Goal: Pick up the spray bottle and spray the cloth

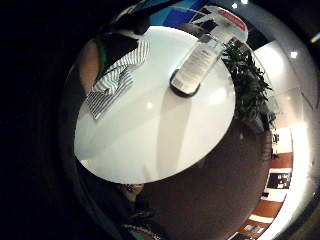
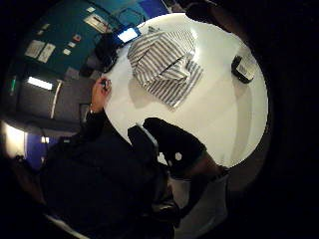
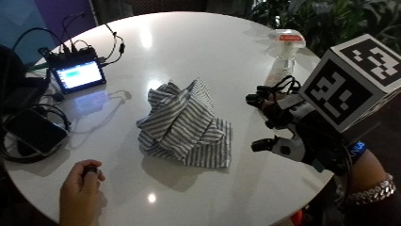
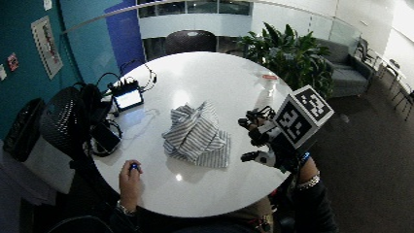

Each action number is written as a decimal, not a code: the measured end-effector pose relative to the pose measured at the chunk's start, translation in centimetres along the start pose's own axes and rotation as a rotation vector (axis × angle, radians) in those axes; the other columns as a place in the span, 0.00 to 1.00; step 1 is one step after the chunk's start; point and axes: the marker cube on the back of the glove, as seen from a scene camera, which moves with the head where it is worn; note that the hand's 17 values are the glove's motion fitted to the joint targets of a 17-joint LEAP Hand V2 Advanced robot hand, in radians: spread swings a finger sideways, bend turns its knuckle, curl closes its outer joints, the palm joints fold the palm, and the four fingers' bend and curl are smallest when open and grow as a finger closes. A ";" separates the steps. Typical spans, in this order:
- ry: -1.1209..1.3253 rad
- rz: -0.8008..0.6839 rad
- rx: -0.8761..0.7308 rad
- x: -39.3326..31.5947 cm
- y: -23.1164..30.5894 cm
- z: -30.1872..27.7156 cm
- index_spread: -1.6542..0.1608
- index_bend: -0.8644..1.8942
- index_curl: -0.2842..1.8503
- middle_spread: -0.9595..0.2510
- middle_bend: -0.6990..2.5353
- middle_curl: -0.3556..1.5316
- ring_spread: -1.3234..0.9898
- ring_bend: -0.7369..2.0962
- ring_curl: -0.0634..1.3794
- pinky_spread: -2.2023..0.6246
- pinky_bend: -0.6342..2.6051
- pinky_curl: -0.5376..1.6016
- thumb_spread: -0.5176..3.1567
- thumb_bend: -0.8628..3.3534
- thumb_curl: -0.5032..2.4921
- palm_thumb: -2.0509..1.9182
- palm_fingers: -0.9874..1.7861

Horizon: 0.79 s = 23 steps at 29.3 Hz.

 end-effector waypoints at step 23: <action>0.003 0.252 0.185 4.0 -3.5 1.1 0.69 0.37 0.24 0.71 0.30 0.32 0.52 0.43 0.24 0.84 0.27 0.36 0.42 0.22 0.22 0.61 0.64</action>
